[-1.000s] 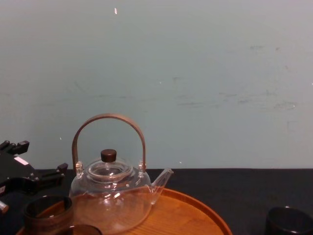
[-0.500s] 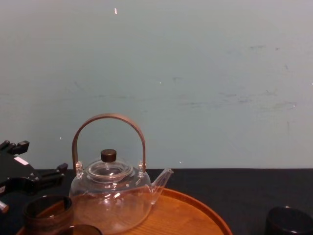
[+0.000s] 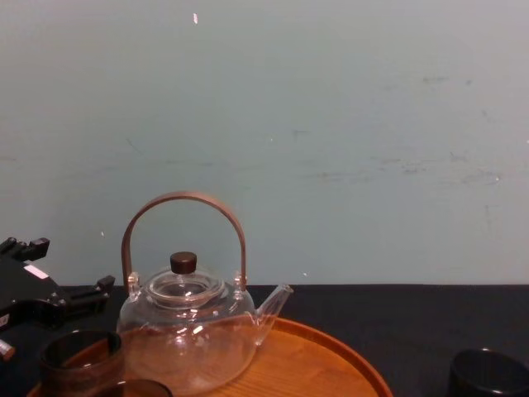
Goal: Pick up the glass from the table and place it on the tray.
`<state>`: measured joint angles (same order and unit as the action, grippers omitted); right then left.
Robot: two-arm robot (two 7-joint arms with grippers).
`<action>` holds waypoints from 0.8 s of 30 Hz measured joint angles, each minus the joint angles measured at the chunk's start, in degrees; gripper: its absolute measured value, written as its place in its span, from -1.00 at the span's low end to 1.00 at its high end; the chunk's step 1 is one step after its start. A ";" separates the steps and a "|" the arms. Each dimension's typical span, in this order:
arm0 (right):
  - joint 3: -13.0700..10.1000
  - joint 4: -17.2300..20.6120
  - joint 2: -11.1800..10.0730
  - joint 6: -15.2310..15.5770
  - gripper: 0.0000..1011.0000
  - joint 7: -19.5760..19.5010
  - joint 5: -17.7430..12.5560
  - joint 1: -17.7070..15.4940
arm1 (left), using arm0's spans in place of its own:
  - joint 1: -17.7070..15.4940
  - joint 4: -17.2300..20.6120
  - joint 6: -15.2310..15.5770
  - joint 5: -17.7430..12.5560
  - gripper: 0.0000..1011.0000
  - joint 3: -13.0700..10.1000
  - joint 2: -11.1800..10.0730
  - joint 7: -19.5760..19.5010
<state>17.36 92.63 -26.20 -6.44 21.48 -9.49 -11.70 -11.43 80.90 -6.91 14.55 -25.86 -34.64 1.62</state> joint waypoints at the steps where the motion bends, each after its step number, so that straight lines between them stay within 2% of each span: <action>1: 0.11 -0.23 0.11 0.00 0.98 0.09 0.16 0.27 | 0.00 0.00 0.00 0.00 0.98 0.00 0.00 0.00; 9: 0.36 -0.71 0.34 0.00 0.98 0.28 0.59 0.71 | 0.00 0.00 0.00 0.00 0.98 0.00 0.00 0.00; 15: 0.31 -0.53 0.26 0.00 0.82 0.25 0.51 0.55 | 0.00 0.00 0.00 0.00 0.98 0.00 0.00 0.00; 24: 0.26 -0.39 0.19 -0.01 0.80 0.17 0.36 0.43 | 0.00 0.00 0.00 0.00 0.98 0.00 0.00 0.00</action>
<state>17.62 92.23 -26.01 -6.45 21.65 -9.13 -11.27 -11.43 80.90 -6.91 14.55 -25.86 -34.65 1.62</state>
